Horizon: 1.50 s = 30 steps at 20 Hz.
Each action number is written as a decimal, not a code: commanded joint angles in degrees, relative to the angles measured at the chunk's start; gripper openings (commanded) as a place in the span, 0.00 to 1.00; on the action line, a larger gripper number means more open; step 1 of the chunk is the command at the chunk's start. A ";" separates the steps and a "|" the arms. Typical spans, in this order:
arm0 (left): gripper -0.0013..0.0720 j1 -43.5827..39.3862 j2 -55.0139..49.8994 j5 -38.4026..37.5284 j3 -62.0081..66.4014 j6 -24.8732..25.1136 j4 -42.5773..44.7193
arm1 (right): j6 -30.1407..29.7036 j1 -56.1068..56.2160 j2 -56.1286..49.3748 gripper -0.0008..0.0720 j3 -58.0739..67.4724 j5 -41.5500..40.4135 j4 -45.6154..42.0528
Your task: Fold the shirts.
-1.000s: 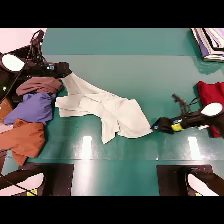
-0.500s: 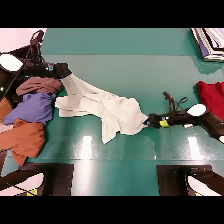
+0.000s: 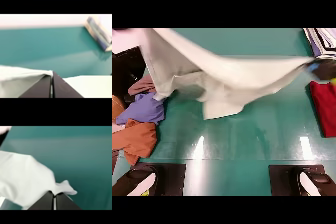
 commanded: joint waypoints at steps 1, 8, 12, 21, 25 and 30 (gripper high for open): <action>0.05 0.04 6.73 -0.13 10.36 -0.04 0.07 | -0.55 -10.56 5.01 0.03 13.70 3.50 -0.87; 0.05 0.04 9.31 -1.27 22.12 -1.60 -0.63 | -1.07 -24.90 1.51 0.03 32.83 11.02 -0.81; 0.05 0.04 7.41 -8.39 19.96 -3.17 2.16 | 0.13 -24.90 -8.52 0.03 48.76 17.49 -0.33; 0.05 0.04 -13.14 -12.74 -8.48 -7.58 8.48 | 7.85 -9.18 -29.77 0.03 31.69 27.43 -8.20; 0.05 0.04 -27.30 -1.92 -12.11 -7.32 8.48 | 8.04 -3.02 -43.63 0.03 24.76 21.07 -11.26; 0.05 0.04 -34.25 11.32 -12.09 -7.61 8.46 | 6.75 -2.34 -54.90 0.07 27.39 12.39 -7.65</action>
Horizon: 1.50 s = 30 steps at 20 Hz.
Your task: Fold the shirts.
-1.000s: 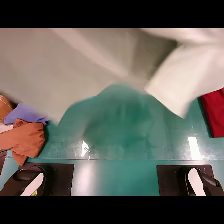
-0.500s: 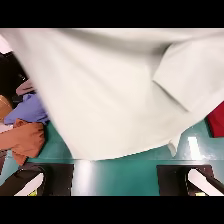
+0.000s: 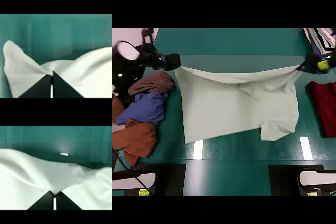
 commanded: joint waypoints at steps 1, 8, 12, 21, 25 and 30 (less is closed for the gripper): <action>0.34 0.02 -3.85 7.96 -0.55 -0.15 0.07 | -0.98 0.50 -7.78 0.36 2.54 -3.10 2.75; 0.77 5.73 1.09 -17.66 0.37 0.33 4.74 | -7.65 -5.09 -0.57 0.57 -0.57 6.97 6.05; 0.77 5.86 10.97 -21.51 -16.79 0.31 5.64 | -8.72 -8.79 10.67 0.57 -15.93 6.64 6.10; 0.77 4.50 30.47 -18.51 -51.74 -1.60 -4.61 | -9.62 -10.21 24.96 0.57 -30.84 2.23 6.12; 0.77 -2.29 30.47 -13.25 -54.84 -2.45 -6.03 | -9.62 -10.21 27.21 0.57 -30.80 2.27 6.12; 0.77 -4.50 30.47 -11.52 -58.34 -4.83 -6.25 | -9.60 -10.21 29.83 0.57 -30.80 2.38 6.05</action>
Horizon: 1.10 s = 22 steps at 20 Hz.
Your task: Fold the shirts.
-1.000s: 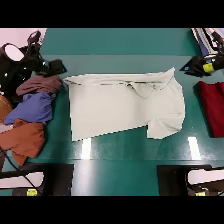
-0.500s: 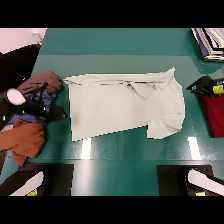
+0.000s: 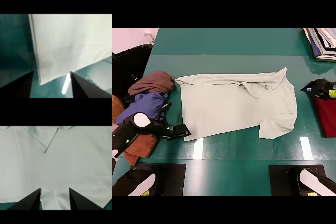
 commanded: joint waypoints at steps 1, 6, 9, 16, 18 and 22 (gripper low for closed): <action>0.77 -1.29 0.00 1.44 -2.60 -0.83 -0.59 | 0.00 -0.02 2.10 0.57 -0.13 -0.33 -0.02; 0.05 -1.29 0.00 6.10 -1.84 -0.68 -4.92 | -0.02 -0.07 2.80 0.57 -0.15 0.90 -0.72; 0.05 -1.29 0.00 4.11 3.67 -0.66 -1.95 | -0.02 -2.64 2.71 0.57 -0.59 3.58 -4.98; 0.05 -1.29 0.00 4.48 19.58 -3.85 10.54 | -1.73 -20.46 -0.63 0.57 -19.76 0.79 -6.34; 0.05 -1.29 0.00 4.72 19.76 -3.87 10.40 | -2.93 -21.86 -4.68 0.57 -22.56 -1.62 -5.92; 0.05 -1.29 0.00 4.44 19.69 -4.79 10.38 | -6.71 -18.95 -13.35 0.57 -22.62 -6.56 0.44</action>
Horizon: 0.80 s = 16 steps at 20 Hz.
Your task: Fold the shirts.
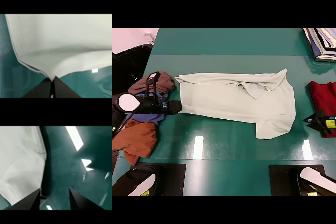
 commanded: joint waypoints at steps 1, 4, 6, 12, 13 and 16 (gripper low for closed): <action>0.05 0.02 0.07 0.24 0.72 -1.60 0.59 | -3.82 1.90 -6.93 0.57 -1.49 -5.44 7.26; 0.05 0.02 0.07 0.37 0.72 -1.57 0.52 | -4.35 6.82 -10.01 0.57 -1.44 -9.68 10.60; 0.05 0.02 0.07 0.50 0.72 -1.60 0.35 | -4.66 9.90 -11.02 0.50 -1.44 -11.10 10.64; 0.05 0.02 1.25 -1.44 4.74 -3.02 -0.02 | -6.62 14.60 -4.70 0.03 5.31 -9.31 11.17; 0.05 0.02 2.47 -1.77 7.63 -2.84 0.20 | -6.62 14.97 -1.88 0.03 8.79 -7.76 11.17; 0.05 0.02 5.44 -4.96 22.36 -2.75 3.34 | -6.58 15.74 7.21 0.03 21.42 -4.81 11.61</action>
